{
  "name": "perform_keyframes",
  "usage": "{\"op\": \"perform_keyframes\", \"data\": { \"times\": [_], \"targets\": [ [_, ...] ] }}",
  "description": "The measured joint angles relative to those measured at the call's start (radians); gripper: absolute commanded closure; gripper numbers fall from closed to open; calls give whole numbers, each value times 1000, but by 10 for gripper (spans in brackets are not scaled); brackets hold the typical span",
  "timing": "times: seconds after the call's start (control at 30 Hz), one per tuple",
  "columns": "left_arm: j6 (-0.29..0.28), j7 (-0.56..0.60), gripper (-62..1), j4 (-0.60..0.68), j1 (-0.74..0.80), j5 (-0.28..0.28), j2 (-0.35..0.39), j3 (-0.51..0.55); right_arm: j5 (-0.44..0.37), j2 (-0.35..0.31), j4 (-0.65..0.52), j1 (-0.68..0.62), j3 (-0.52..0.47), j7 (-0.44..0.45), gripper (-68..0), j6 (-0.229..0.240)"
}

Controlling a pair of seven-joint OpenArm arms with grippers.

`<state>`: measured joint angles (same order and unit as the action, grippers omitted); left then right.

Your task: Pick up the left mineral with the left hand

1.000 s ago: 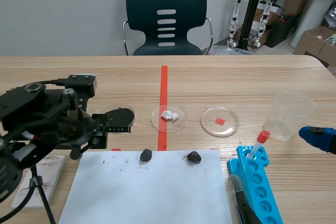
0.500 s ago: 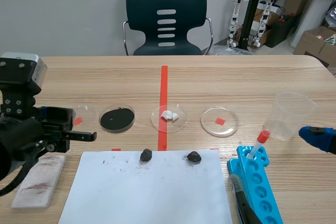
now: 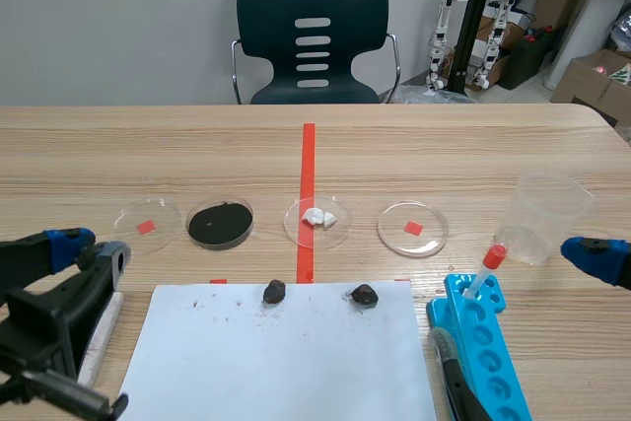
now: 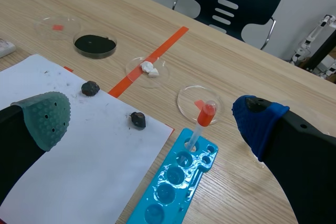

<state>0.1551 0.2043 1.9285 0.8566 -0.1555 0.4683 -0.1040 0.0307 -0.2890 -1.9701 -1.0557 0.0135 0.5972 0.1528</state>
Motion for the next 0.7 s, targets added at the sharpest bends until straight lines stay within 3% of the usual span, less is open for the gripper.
{"op": "perform_keyframes", "data": {
  "times": [0.2, 0.43, 0.7],
  "targets": [
    [1, 89, -115, 0, 79, 79, -3, 0, 0, 0, 0, 0, 0, 0, -655, 0],
    [5, 93, -115, 0, 79, 95, -51, 0, 0, 0, 0, 0, 0, 0, -655, 0],
    [5, 92, -116, 0, 79, 95, -53, 0, 0, 0, 0, 0, 0, 0, -655, 0]
  ]
}}
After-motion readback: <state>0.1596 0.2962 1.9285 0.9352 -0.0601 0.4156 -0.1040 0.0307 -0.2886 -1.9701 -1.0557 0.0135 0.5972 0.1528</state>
